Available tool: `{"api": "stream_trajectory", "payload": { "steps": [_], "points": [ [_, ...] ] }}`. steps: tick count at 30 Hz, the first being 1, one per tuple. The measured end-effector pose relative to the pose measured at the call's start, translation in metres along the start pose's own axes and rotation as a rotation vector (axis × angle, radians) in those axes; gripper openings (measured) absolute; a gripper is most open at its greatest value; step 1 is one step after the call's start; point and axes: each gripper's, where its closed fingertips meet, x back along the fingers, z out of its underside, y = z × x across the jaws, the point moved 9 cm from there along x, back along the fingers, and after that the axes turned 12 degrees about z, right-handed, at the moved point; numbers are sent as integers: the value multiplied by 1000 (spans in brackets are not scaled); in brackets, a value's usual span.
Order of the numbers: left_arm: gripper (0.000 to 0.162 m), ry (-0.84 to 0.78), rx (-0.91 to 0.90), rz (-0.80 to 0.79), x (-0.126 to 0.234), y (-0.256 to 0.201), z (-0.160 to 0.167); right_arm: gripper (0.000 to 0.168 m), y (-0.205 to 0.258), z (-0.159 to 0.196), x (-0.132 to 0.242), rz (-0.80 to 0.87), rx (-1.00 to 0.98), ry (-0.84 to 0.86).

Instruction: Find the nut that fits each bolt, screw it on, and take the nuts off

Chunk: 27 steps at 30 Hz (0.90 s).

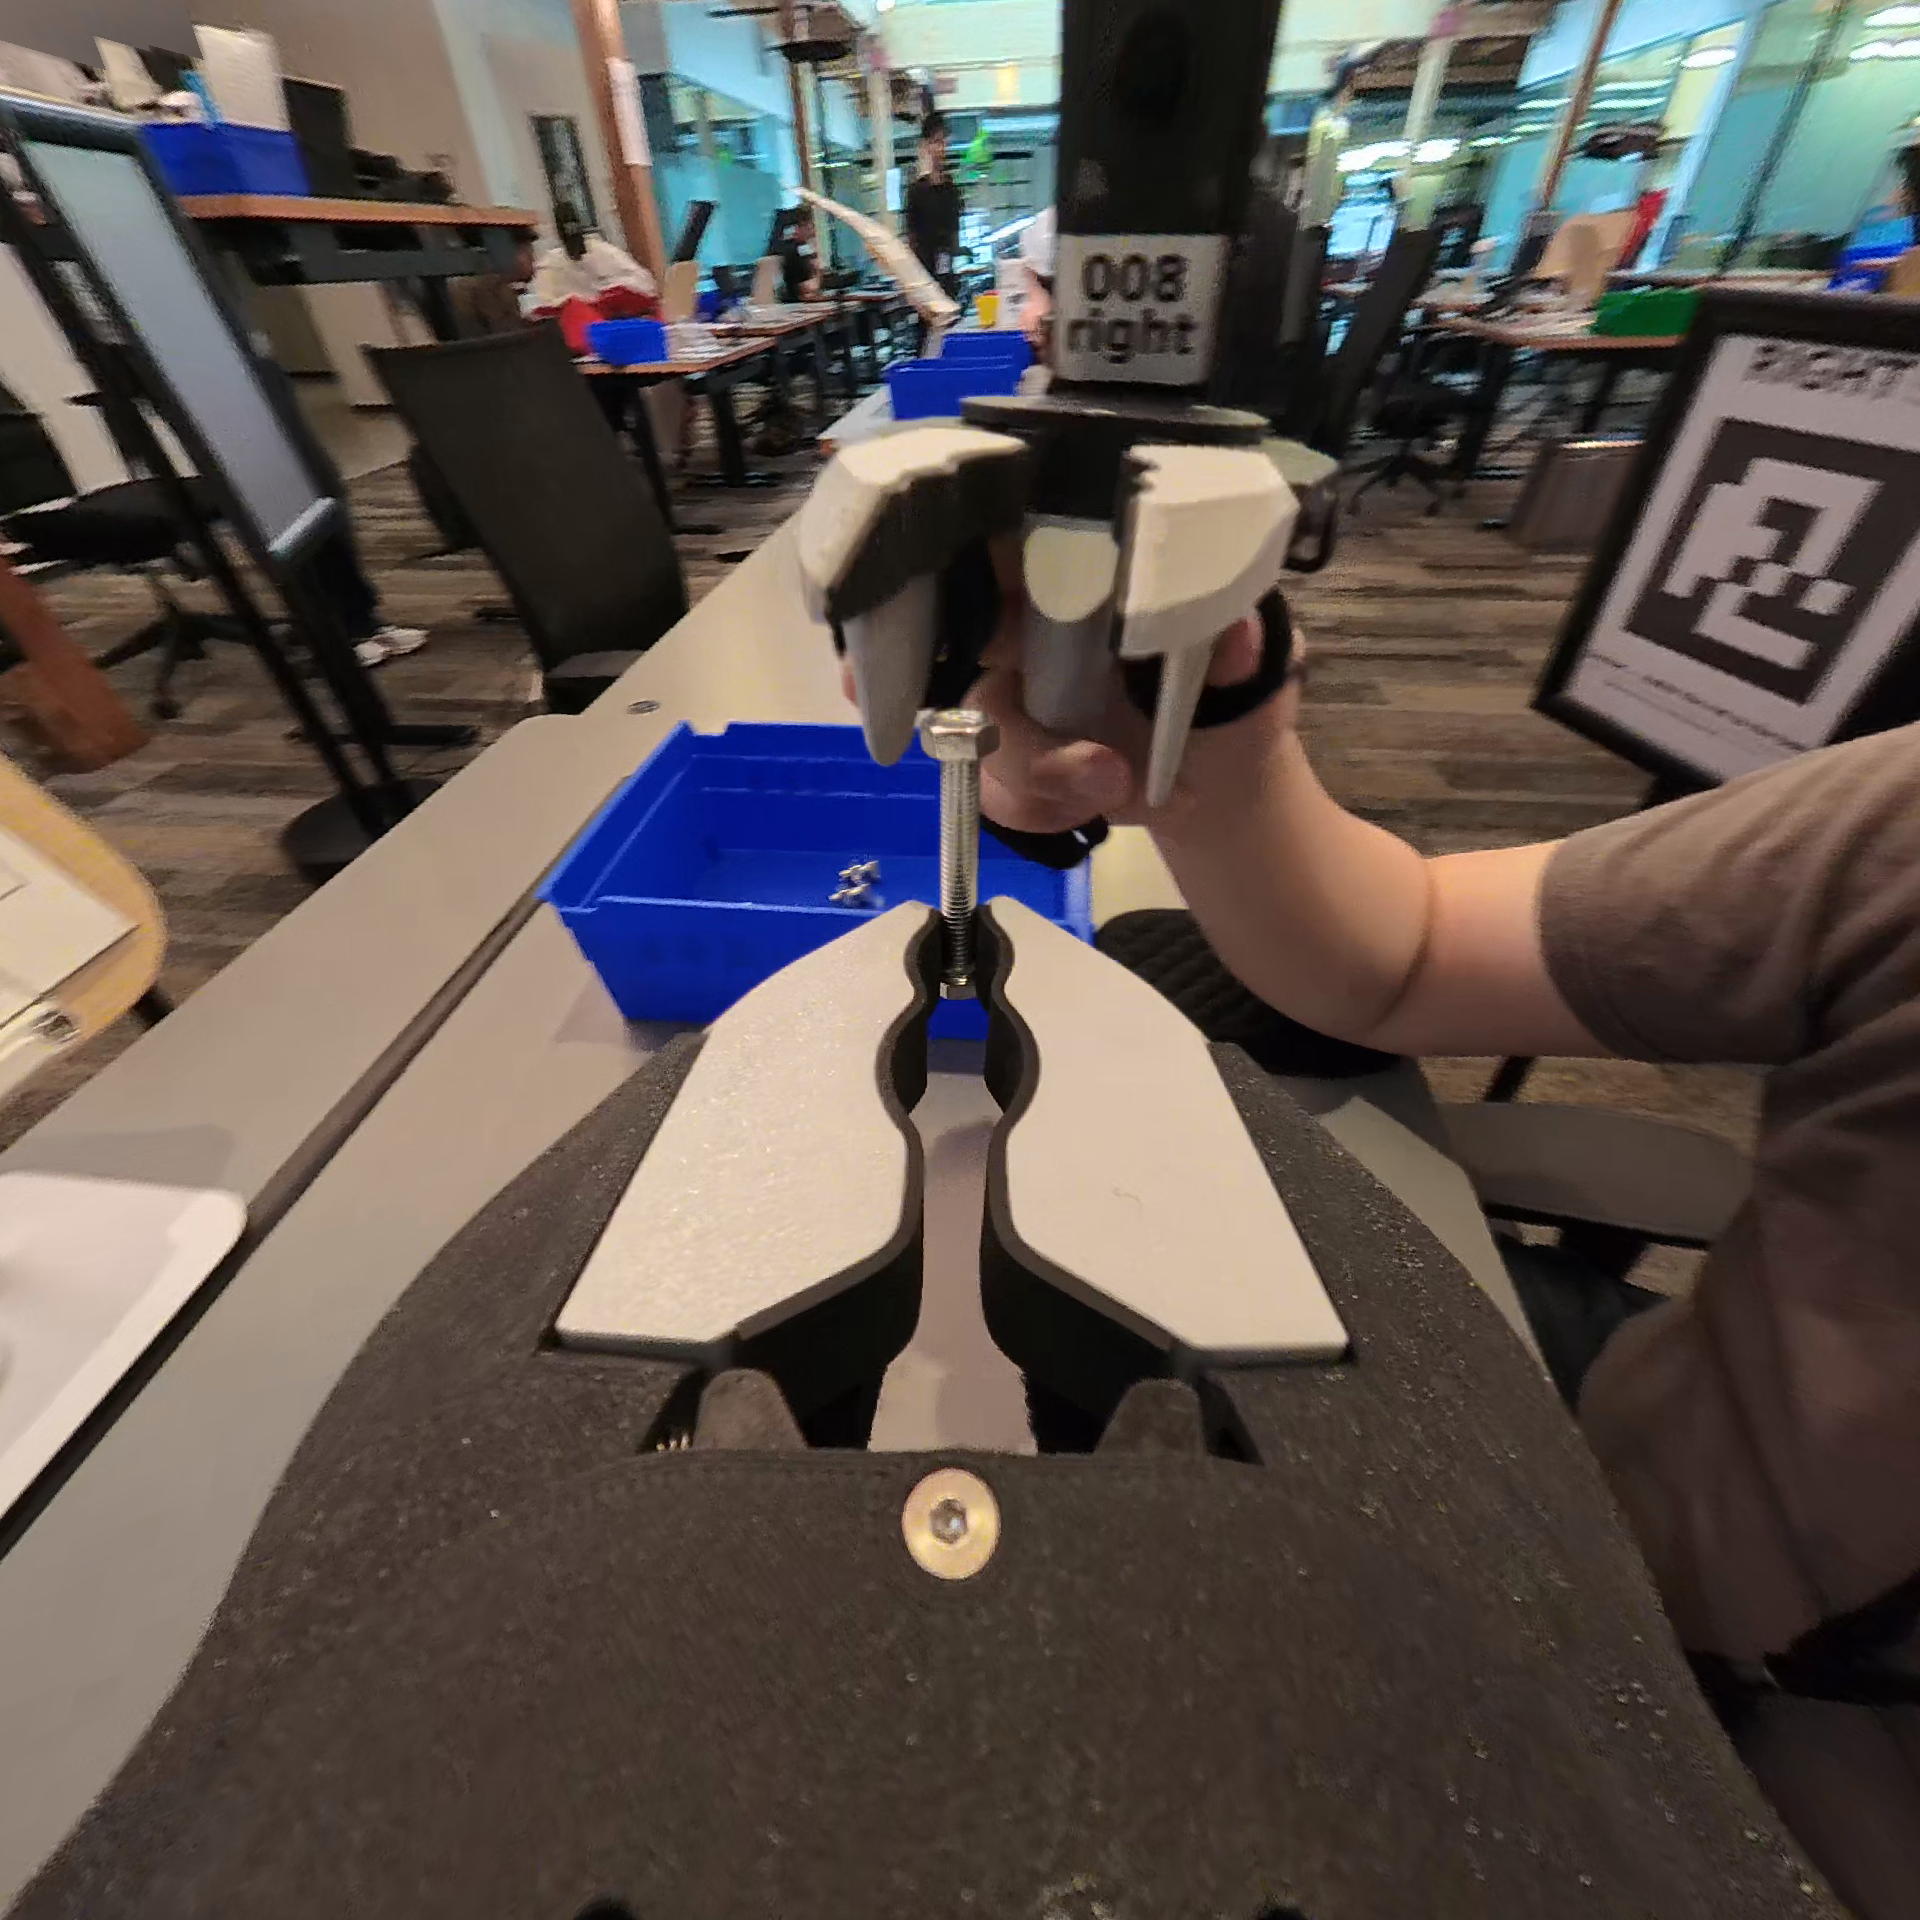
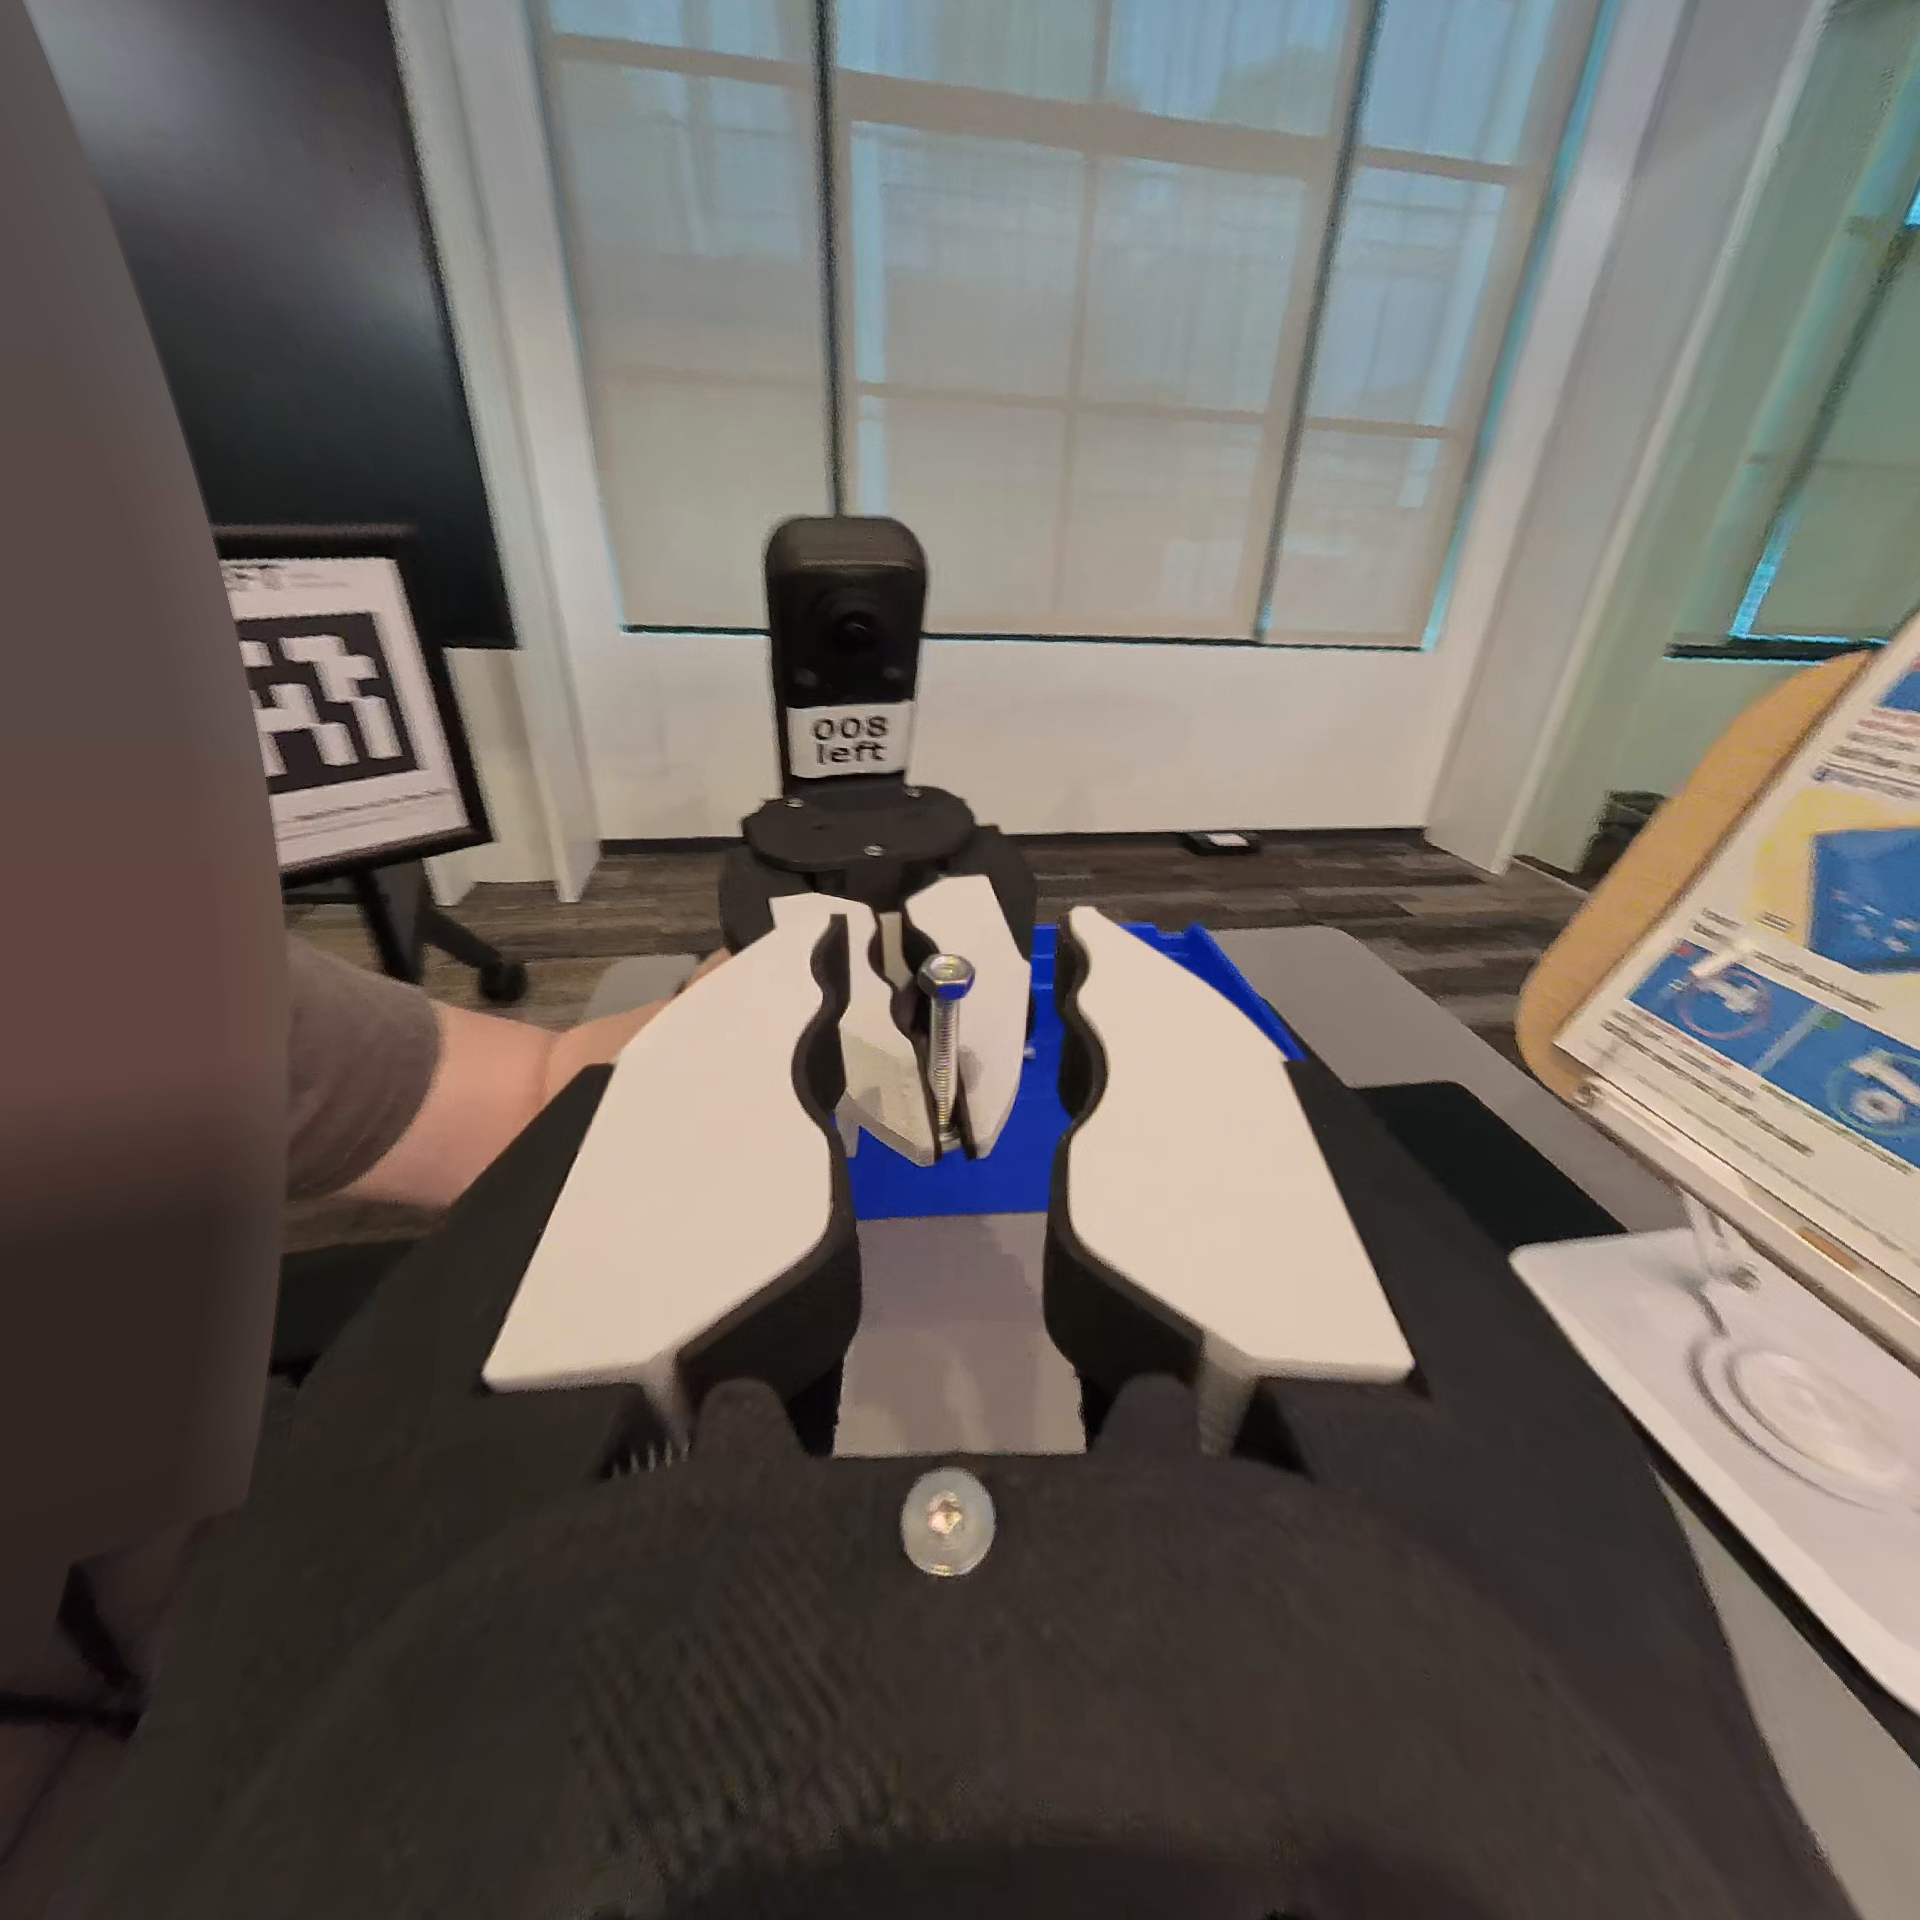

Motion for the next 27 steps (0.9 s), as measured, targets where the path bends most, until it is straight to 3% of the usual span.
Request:
{"api": "stream_trajectory", "payload": {
  "steps": [7,10,27],
  "points": [
    [5,-51,5,251,-8,-11,1,26,-13,5,11,-366,-125,-88],
    [5,-49,-6,316,-11,-16,2,25,-10,10,6,-445,-137,-92],
    [5,-20,-28,327,-14,-21,2,14,1,16,0,-510,-104,-24]
  ]
}}
